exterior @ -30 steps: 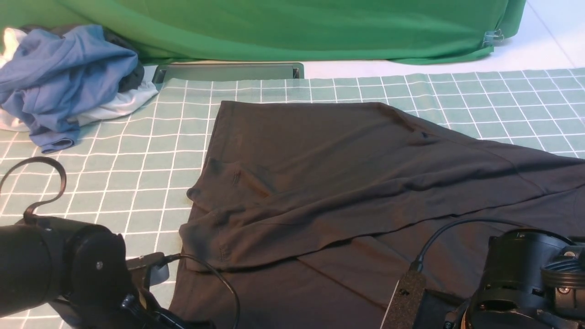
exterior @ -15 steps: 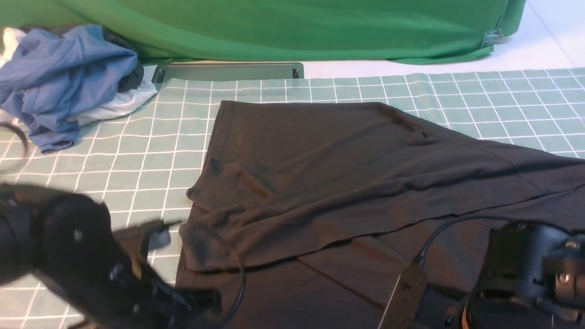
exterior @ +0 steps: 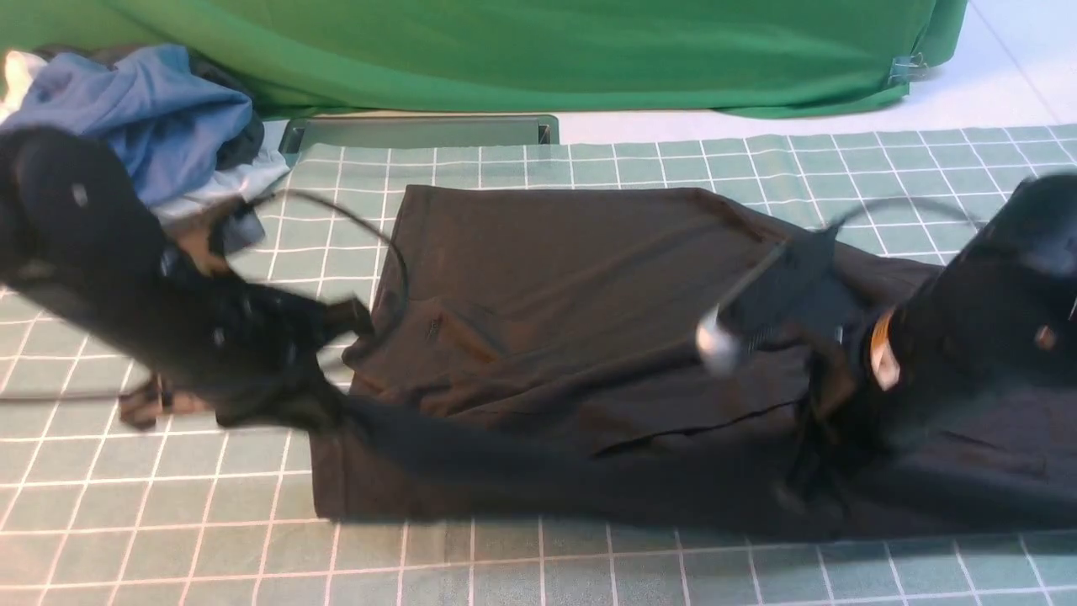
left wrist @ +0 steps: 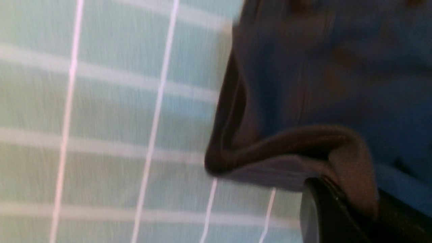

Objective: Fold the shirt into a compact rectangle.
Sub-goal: 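Fold the black garment in half by bringing its near edge over to the far edge, then pull the folded dark garment lengthwise by its ends to straighten it flat on the table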

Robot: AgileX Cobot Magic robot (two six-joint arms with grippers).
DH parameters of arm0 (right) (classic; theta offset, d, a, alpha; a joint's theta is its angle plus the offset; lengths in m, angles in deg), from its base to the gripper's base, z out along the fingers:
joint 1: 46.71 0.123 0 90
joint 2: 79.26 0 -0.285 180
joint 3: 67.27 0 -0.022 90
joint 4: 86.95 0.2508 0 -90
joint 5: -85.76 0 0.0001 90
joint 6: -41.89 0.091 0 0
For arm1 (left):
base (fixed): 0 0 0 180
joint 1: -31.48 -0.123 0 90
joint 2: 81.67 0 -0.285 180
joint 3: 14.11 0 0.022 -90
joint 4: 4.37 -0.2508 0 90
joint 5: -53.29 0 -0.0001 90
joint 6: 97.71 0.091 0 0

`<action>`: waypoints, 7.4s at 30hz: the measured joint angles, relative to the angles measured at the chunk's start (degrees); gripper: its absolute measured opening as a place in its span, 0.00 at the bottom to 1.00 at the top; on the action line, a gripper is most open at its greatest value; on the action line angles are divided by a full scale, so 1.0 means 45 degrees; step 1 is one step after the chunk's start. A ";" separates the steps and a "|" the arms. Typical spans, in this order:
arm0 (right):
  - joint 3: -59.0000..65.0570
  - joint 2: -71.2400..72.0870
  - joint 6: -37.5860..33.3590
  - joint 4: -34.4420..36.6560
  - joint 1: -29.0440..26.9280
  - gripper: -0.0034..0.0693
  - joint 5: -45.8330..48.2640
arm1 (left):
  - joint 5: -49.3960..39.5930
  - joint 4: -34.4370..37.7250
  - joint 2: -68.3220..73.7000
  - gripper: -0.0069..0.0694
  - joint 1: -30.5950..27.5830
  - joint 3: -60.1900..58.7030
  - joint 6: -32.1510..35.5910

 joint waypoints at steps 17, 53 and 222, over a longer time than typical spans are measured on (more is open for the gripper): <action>-0.4556 -0.4970 -0.0219 -0.0005 -0.3390 0.10 -0.2502 | 0.1076 0.1849 0.6793 0.13 -0.1055 0.7128 0.1797; -1.1588 -0.7281 -0.1245 -0.0008 -0.4543 0.10 0.2038 | -0.2604 0.0974 0.9388 0.72 -0.1096 1.4662 0.2587; -0.8339 -0.6244 -0.1611 0.2080 -1.2128 0.85 0.4947 | -0.1567 0.0162 0.5674 0.23 -0.1132 0.6790 0.2044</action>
